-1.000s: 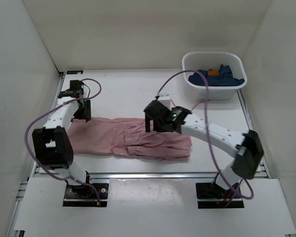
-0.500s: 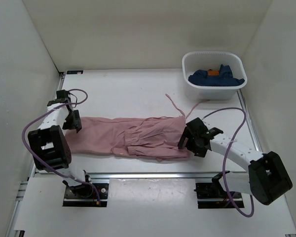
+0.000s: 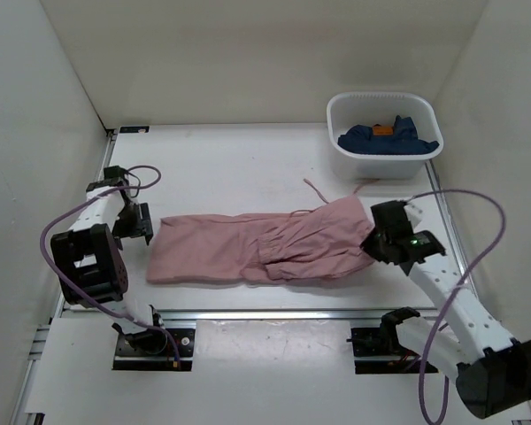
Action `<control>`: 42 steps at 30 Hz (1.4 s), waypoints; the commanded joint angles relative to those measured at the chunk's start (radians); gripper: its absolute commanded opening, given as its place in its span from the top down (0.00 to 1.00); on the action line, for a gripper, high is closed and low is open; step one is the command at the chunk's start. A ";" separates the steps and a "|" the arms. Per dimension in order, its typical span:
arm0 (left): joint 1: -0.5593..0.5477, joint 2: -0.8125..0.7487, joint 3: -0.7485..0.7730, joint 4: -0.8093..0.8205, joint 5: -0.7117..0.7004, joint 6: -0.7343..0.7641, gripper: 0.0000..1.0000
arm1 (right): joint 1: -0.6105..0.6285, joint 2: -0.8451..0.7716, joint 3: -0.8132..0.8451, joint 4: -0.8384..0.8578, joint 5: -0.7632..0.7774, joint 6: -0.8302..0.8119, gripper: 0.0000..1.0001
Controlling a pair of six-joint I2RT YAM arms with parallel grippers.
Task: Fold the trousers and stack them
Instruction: Fold the trousers
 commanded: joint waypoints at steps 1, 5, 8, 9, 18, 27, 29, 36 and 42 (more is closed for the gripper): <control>-0.063 -0.050 0.031 -0.060 0.140 0.000 0.18 | -0.018 -0.021 0.231 -0.329 0.282 -0.113 1.00; -0.164 -0.037 0.069 -0.123 0.336 0.000 0.18 | 0.210 0.144 0.526 -0.612 0.433 -0.015 1.00; -0.266 -0.004 0.113 -0.132 0.384 0.000 0.15 | 0.453 0.365 0.857 -0.811 0.563 0.068 1.00; -0.284 0.013 0.126 -0.132 0.384 0.000 0.15 | 0.508 0.428 0.950 -0.812 0.563 0.057 1.00; -0.295 0.209 0.147 0.020 0.298 0.000 0.26 | 0.731 1.091 1.635 -0.740 0.530 -0.128 1.00; -0.295 0.237 0.129 0.051 0.427 0.000 0.85 | 0.731 1.169 1.575 -0.315 0.355 -0.223 1.00; -0.295 0.237 0.129 0.051 0.455 0.000 0.85 | 0.731 1.209 1.610 -0.327 0.315 -0.214 1.00; -0.295 0.237 0.129 0.051 0.457 0.000 0.84 | 0.741 1.307 1.630 -0.199 0.107 -0.329 0.59; -0.211 0.201 0.161 0.040 0.388 0.000 0.60 | 0.898 1.283 1.674 -0.158 -0.033 -0.792 0.09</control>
